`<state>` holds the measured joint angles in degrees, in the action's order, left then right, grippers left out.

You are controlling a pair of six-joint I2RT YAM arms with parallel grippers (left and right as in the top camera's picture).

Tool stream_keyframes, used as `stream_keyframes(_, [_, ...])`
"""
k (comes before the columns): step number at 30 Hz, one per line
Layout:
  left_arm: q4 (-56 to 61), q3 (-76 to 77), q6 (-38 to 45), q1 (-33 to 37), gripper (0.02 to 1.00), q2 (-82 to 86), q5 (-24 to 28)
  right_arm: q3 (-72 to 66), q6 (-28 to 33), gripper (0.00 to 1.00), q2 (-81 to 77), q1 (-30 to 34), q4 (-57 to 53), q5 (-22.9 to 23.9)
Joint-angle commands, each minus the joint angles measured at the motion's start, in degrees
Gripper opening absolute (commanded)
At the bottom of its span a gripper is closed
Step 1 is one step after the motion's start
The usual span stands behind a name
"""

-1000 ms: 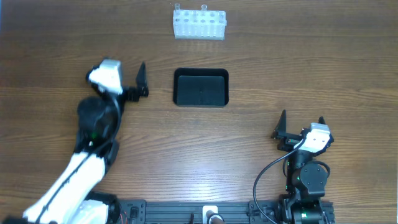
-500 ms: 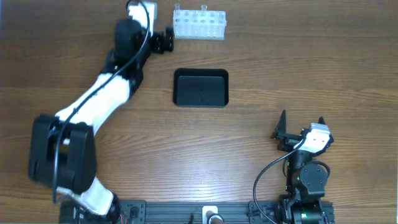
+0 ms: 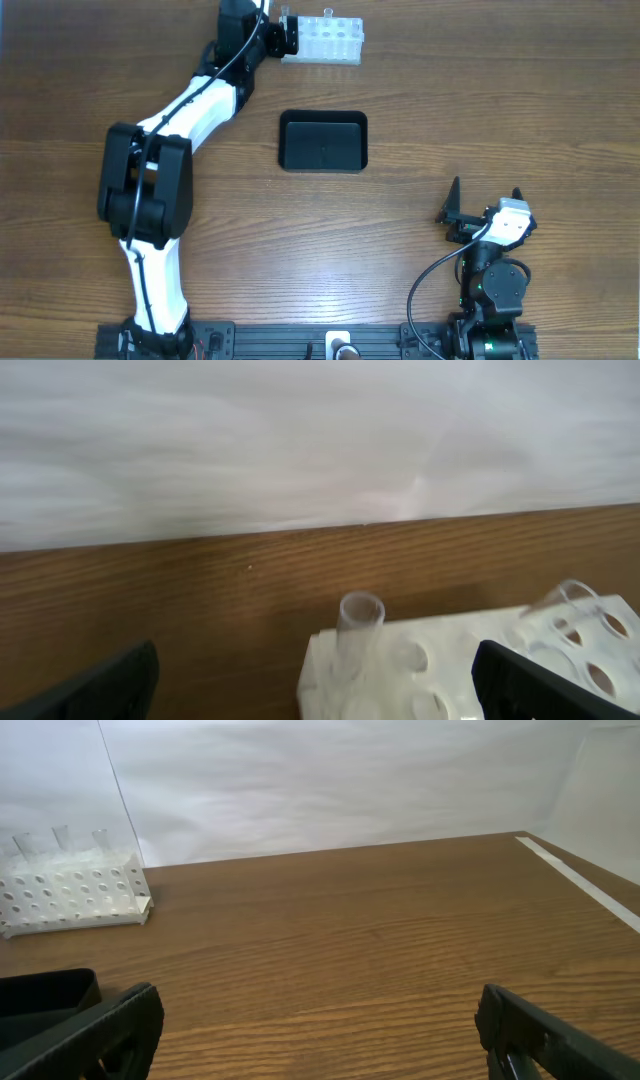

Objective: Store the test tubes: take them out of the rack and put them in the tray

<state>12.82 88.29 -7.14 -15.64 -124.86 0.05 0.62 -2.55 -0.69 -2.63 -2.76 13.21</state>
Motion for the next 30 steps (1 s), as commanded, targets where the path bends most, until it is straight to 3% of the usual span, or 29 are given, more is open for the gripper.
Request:
stream_keyframes(1, [0.70,4.24,-0.85,-0.35,0.996,-3.50,0.52,-0.35,0.04,0.991,0.31,-0.31,-0.04,0.15])
stream_keyframes(18, [4.87,6.23,-0.79,-0.61,0.996,-7.98,-1.18,-0.35,0.04,0.993,0.31,-0.31,-0.04,0.15])
stream_keyframes(30, [7.96,6.25,-0.81,-1.27,0.858,-9.31,-1.16,-0.35,0.04,0.991,0.31,-0.31,-0.04,0.15])
